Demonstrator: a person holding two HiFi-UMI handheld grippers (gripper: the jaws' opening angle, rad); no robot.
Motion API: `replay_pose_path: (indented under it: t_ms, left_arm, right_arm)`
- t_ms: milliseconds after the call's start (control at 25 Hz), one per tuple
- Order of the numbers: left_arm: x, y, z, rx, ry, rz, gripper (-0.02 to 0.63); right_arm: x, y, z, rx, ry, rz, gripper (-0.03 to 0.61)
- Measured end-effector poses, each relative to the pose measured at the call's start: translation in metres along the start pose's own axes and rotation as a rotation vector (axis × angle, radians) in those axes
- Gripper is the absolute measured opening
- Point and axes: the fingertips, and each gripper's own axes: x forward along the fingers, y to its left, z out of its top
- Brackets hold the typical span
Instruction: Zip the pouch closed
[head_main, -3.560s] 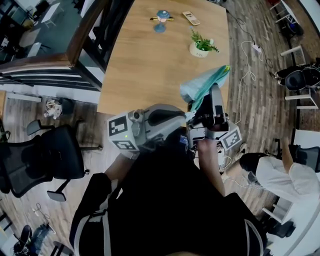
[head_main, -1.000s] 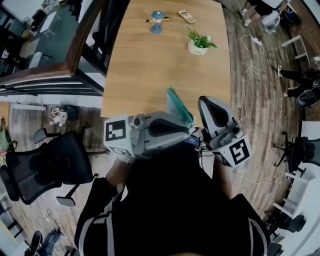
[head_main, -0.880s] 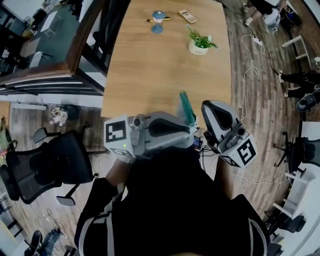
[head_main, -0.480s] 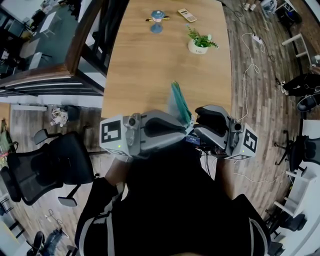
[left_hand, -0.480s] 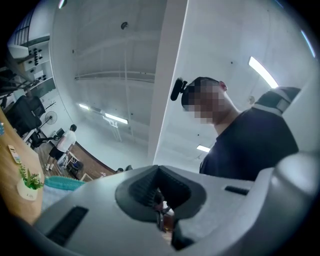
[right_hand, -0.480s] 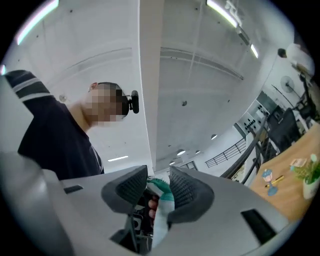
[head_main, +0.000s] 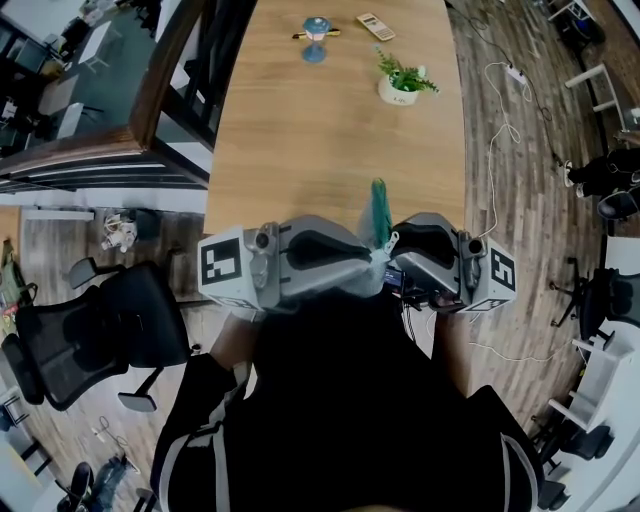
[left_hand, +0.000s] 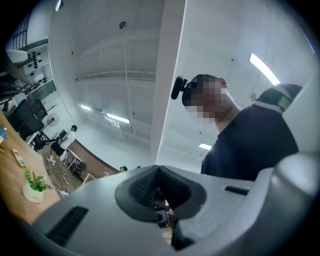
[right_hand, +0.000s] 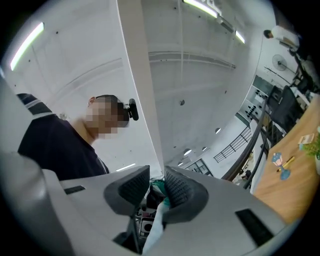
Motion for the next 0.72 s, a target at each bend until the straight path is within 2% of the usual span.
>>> replay_pose_path:
  t_ms: [160, 320, 440, 600, 720]
  left_arm:
    - [-0.003, 0.004, 0.001, -0.001, -0.004, 0.004, 0.000]
    - [-0.007, 0.015, -0.001, 0.050, 0.010, 0.046, 0.000]
    - [-0.008, 0.017, 0.001, 0.052, -0.003, 0.053, 0.000]
    - [-0.007, 0.016, 0.001, 0.048, -0.007, 0.051, 0.000]
    - [-0.005, 0.014, 0.003, 0.034, -0.003, 0.052, 0.000]
  right_arm:
    - [0.000, 0.001, 0.003, -0.006, -0.004, 0.008, 0.098]
    - [0.001, 0.003, 0.005, 0.004, -0.010, 0.023, 0.094]
    - [0.009, 0.005, -0.005, -0.040, 0.034, 0.007, 0.087]
    - [0.011, 0.000, -0.008, -0.065, 0.026, -0.038, 0.057]
    - [0.014, 0.002, -0.007, -0.161, 0.039, -0.065, 0.058]
